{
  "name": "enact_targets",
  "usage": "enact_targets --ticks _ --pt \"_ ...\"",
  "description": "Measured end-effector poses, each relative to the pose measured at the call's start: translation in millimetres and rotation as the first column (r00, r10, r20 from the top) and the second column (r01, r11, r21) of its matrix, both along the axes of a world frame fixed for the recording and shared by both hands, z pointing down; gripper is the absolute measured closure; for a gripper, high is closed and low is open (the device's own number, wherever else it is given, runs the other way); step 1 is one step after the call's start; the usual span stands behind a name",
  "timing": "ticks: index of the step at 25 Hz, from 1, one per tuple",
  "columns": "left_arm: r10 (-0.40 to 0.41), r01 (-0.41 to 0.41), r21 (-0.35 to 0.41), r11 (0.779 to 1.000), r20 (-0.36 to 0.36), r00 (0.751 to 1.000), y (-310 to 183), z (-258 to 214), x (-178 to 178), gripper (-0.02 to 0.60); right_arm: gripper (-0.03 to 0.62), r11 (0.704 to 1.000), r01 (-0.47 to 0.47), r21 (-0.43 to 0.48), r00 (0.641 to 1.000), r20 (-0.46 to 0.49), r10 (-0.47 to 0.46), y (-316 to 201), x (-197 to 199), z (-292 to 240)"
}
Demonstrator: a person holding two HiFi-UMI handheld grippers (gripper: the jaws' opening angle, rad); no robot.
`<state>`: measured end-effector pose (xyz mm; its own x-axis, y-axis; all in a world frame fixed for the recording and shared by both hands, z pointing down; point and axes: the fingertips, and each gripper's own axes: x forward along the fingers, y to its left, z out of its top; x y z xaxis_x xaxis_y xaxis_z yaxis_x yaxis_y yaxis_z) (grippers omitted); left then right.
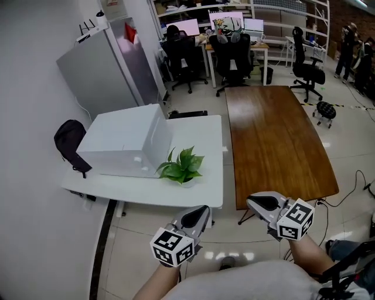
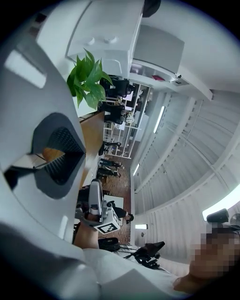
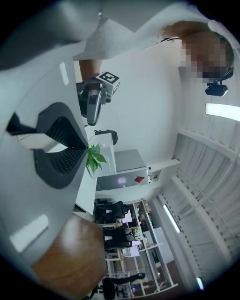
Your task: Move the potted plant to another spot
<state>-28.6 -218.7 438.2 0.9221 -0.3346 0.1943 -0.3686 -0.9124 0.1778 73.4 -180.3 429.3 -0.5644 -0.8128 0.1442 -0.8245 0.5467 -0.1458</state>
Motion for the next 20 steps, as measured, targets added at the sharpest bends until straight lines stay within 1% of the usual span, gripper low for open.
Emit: enact_targets --ticks 4,8,10,14,17,20 --pt "0.010 -0.009 0.014 1.000 -0.006 1.000 80 -11 4 0.584 0.589 1.000 0.002 -0.014 1.000 -0.002 -0.002 78 -4 -4" --pt "0.022 -0.022 0.020 1.000 -0.006 1.000 164 -23 2 0.584 0.589 0.998 0.052 -0.030 0.999 -0.011 -0.052 160 -21 -7" --pt "0.035 -0.035 0.031 0.999 -0.014 0.999 195 -33 4 0.584 0.589 0.997 0.066 -0.029 0.998 -0.005 -0.066 190 -27 -12" --pt "0.087 -0.086 0.057 0.995 -0.004 0.996 238 -49 3 0.584 0.589 0.998 0.061 -0.011 0.998 0.027 -0.061 229 -43 -33" --pt "0.123 -0.122 0.082 0.989 -0.006 0.992 260 -61 -10 0.584 0.589 0.998 0.061 0.002 0.998 0.001 -0.061 253 -68 -46" --pt "0.137 -0.136 0.105 0.985 -0.002 0.991 277 -65 -32 0.584 0.589 0.999 0.044 -0.002 0.998 -0.039 -0.044 276 -101 -47"
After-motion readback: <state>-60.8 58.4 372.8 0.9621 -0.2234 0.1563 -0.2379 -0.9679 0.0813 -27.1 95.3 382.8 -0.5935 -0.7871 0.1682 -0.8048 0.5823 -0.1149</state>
